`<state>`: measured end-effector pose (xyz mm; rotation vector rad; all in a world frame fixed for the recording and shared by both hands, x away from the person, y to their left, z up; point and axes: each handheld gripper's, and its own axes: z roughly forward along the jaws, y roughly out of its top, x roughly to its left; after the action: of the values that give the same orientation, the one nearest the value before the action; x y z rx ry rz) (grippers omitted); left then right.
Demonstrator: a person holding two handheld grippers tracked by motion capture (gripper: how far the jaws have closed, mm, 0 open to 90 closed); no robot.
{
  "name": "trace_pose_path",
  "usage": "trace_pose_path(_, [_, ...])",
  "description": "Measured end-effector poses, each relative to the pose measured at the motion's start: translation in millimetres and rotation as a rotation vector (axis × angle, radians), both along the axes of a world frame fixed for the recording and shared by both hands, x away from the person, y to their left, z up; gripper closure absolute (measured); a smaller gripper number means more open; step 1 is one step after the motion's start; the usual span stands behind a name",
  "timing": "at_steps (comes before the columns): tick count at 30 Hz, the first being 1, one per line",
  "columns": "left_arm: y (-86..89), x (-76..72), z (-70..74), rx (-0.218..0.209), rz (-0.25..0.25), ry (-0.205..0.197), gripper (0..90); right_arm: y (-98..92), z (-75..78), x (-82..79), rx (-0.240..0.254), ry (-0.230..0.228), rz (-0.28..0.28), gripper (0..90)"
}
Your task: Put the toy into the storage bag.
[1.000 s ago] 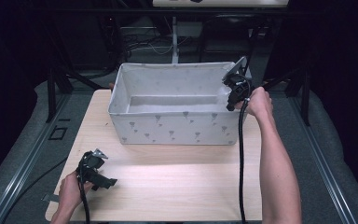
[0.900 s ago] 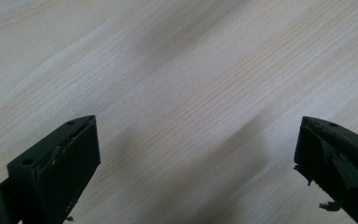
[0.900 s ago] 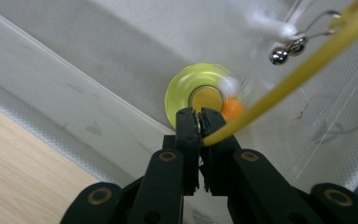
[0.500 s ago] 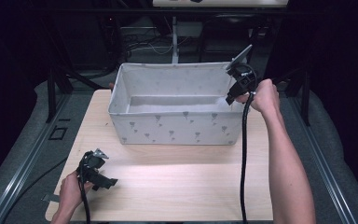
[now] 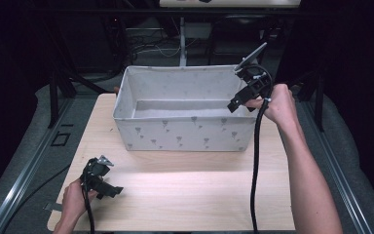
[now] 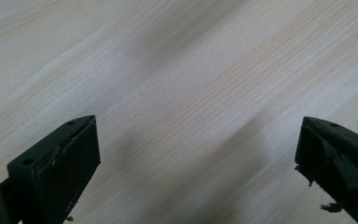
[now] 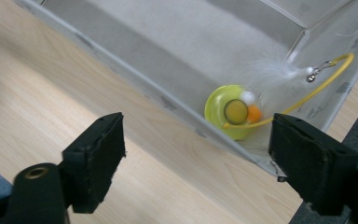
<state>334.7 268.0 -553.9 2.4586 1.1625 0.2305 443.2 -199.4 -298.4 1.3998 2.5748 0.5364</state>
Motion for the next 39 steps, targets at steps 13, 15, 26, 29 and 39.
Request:
trace_pose_path(13, [-4.8, 0.7, -0.1, -0.001, -0.013, -0.004, 0.0, 21.5, -26.1, -45.8, 0.025, -0.025, 0.076, 4.8])
trace_pose_path(15, [-4.4, 0.3, 0.2, 0.0, -0.01, -0.005, 0.0, 24.4, -38.7, -55.9, 0.022, -0.021, 0.096, 1.0])
trace_pose_path(26, [-2.8, 0.0, -0.4, 0.008, 0.003, -0.007, 0.1, 31.0, -102.8, -84.3, 0.039, -0.015, 0.139, 0.4])
trace_pose_path(29, [-5.7, -0.9, 0.3, 0.006, -0.015, -0.012, 0.1, 30.0, -125.1, -89.2, 0.055, -0.007, 0.137, 0.0])
trace_pose_path(39, [1.5, 0.7, -1.5, 0.007, 0.013, 0.001, 0.1, 13.9, -165.3, -105.0, 0.057, 0.017, 0.104, 0.0])
